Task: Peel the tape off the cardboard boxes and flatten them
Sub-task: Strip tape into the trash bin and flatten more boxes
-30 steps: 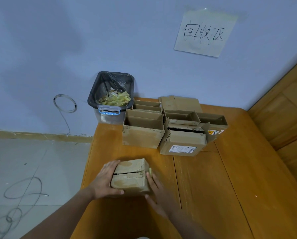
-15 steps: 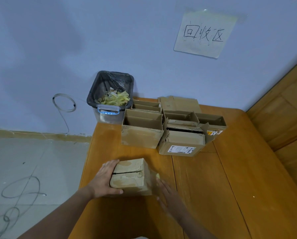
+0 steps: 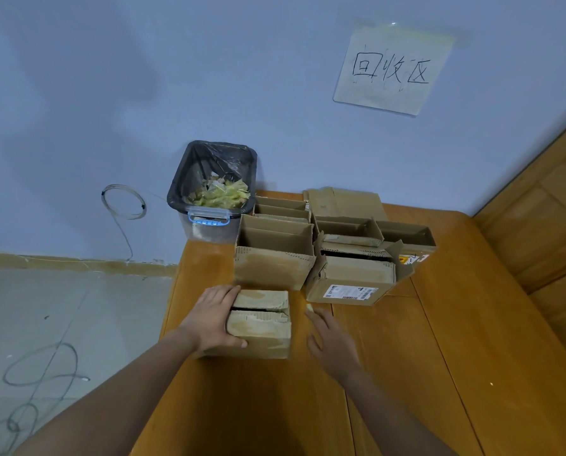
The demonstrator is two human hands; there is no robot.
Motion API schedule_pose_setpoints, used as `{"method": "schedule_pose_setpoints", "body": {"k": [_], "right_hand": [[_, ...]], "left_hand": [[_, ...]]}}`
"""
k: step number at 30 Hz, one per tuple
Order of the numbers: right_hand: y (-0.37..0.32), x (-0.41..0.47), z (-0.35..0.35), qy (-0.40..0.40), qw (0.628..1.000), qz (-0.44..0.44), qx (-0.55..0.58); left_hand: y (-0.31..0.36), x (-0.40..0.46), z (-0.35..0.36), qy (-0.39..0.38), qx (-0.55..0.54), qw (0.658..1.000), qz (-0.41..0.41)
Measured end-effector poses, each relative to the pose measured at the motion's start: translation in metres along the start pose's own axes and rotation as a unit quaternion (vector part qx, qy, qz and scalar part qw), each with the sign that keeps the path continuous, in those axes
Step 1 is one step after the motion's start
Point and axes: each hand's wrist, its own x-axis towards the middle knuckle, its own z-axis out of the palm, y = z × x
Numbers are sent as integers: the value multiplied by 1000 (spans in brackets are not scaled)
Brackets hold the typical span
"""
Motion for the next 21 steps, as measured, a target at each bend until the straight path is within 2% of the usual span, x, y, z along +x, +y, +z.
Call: {"method": "schedule_pose_setpoints", "body": {"k": [6, 12, 21], "right_hand": [[-27, 70, -20, 124, 989, -65, 38], [-54, 138, -29, 182, 974, -130, 27], [-83, 227, -30, 166, 979, -105, 55]], "left_hand": [[-16, 20, -19, -6, 58, 998, -19], [-24, 43, -30, -6, 71, 997, -10], [-35, 72, -35, -6, 99, 995, 8]]}}
